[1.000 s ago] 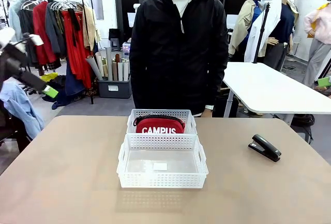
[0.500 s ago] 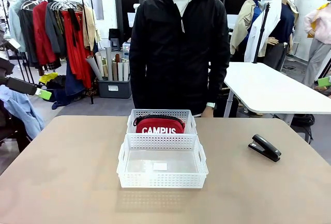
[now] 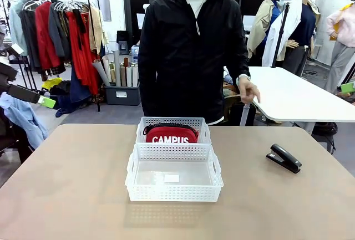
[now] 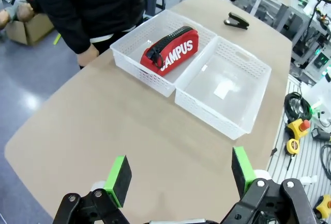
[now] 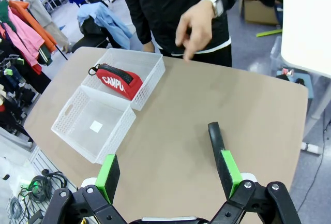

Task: Distribute items into two baskets.
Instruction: Pick up the Stapler that the person points to.

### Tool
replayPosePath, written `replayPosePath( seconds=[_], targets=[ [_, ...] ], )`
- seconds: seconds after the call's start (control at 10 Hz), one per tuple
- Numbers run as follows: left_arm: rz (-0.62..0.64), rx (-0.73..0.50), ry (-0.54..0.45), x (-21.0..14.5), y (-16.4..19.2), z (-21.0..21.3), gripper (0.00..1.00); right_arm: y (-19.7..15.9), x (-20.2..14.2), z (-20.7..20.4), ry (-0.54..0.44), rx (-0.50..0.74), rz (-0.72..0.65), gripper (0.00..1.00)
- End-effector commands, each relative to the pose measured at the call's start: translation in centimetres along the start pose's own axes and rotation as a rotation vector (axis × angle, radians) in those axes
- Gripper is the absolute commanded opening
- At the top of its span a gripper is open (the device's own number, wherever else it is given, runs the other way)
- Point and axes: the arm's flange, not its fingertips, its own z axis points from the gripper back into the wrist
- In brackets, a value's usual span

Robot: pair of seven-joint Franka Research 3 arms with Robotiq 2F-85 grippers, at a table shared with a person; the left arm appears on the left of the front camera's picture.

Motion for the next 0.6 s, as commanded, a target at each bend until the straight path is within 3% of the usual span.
replayPosePath(
  seconds=[0.0, 0.5],
  targets=[
    [0.008, 0.003, -0.023, -0.04, -0.5, -0.08, 1.0, 0.07, 0.18, -0.06, -0.012, 0.01, -0.003, 1.0],
    [0.008, 0.003, -0.023, -0.04, -0.5, -0.08, 1.0, 0.07, 0.18, -0.06, -0.012, 0.01, -0.003, 1.0]
  ],
)
